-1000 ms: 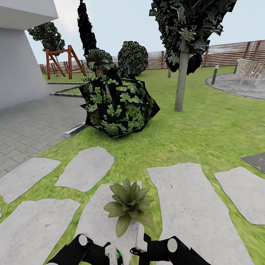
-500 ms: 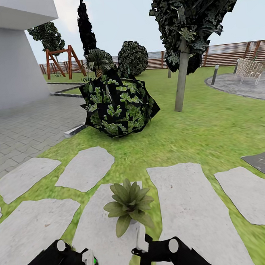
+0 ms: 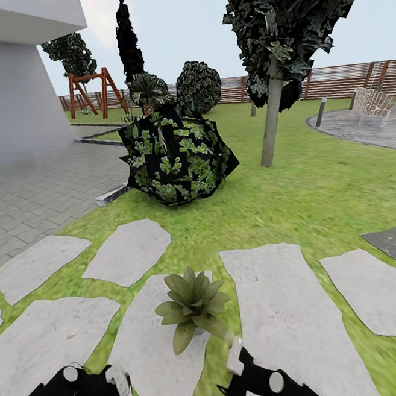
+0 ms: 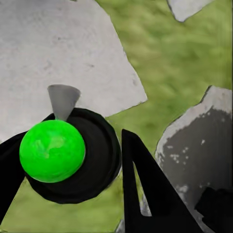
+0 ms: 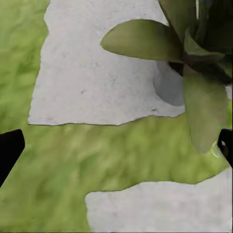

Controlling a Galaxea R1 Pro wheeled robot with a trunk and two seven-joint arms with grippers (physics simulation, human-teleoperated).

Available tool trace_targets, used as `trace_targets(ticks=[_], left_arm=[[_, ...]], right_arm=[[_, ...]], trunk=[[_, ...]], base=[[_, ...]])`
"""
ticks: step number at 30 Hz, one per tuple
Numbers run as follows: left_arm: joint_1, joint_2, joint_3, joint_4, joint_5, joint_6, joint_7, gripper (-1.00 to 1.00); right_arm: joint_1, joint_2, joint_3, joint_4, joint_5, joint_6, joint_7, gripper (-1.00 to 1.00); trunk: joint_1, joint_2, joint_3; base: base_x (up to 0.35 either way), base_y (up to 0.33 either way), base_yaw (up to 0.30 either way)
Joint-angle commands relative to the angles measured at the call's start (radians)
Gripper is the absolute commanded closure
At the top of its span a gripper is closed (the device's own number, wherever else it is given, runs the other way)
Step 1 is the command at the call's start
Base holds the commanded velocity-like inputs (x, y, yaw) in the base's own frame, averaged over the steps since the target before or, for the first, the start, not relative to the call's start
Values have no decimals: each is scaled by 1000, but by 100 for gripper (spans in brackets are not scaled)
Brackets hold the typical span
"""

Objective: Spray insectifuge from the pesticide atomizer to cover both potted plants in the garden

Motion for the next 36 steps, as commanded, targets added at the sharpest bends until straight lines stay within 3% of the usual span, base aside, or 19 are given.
trace_targets(ticks=[1, 3, 5, 7, 8, 9, 12, 14, 18, 19, 21, 24, 29, 32, 36], left_arm=[[0, -1, 40, 14, 13, -11, 27, 100], [0, -3, 101, 30, 62, -9, 67, 100], [0, -4, 136, 36, 104, -4, 91, 100], [0, -6, 149, 44, 131, -2, 118, 100], [0, -13, 153, 75, 146, -1, 174, 100], [0, -41, 155, 122, 154, 0, 293, 100], [0, -88, 156, 143, 156, 11, 408, 100], [0, -106, 156, 145, 156, 48, 434, 100], [0, -114, 159, 144, 171, 99, 465, 100], [0, -117, 160, 144, 207, 106, 492, 100], [0, -125, 161, 144, 239, 117, 518, 100], [3, -154, 158, 147, 258, 151, 590, 100], [27, -200, 157, 146, 262, 157, 686, 100], [30, -233, 157, 147, 261, 158, 699, 100], [40, -251, 158, 154, 264, 158, 711, 100]], right_arm=[[0, 0, -3, 54, -27, -5, -71, -100], [0, -1, -5, 157, -135, -8, -207, -100], [0, -5, -5, 217, -231, -11, -321, -100], [0, -20, -5, 240, -292, -13, -385, -100], [2, -42, -5, 249, -350, -21, -413, -100], [4, -70, -6, 255, -439, -64, -429, -100], [6, -137, -5, 257, -541, -117, -433, -100], [6, -169, -5, 258, -584, -126, -432, -100], [7, -194, -5, 265, -605, -131, -430, -100], [9, -196, -5, 274, -614, -132, -431, -100], [9, -195, -5, 277, -624, -132, -431, -100], [13, -196, -5, 279, -629, -132, -431, -100], [16, -191, -5, 279, -632, -134, -433, -100], [26, -178, -6, 279, -633, -134, -433, -100], [37, -173, -6, 279, -633, -134, -433, -100]], trunk=[[0, 0, -1], [0, 0, -1], [0, 0, -1], [0, 0, -1], [0, 0, -1], [0, 0, -1], [0, 0, -1], [0, 0, -1], [0, 0, -1], [0, 0, -1], [0, 0, -1], [0, 0, -1], [0, 0, -1], [0, 0, -1], [0, 0, -1]], base=[[0, 0, 0], [0, 0, 0], [0, 0, 0], [0, 0, 0], [0, 0, 0], [0, 0, 0], [0, 0, 0], [0, 0, 0], [0, 0, 0], [0, 0, 0], [0, 0, 0], [0, 0, 0], [0, 0, 0], [0, 0, 0], [0, 0, 0]])
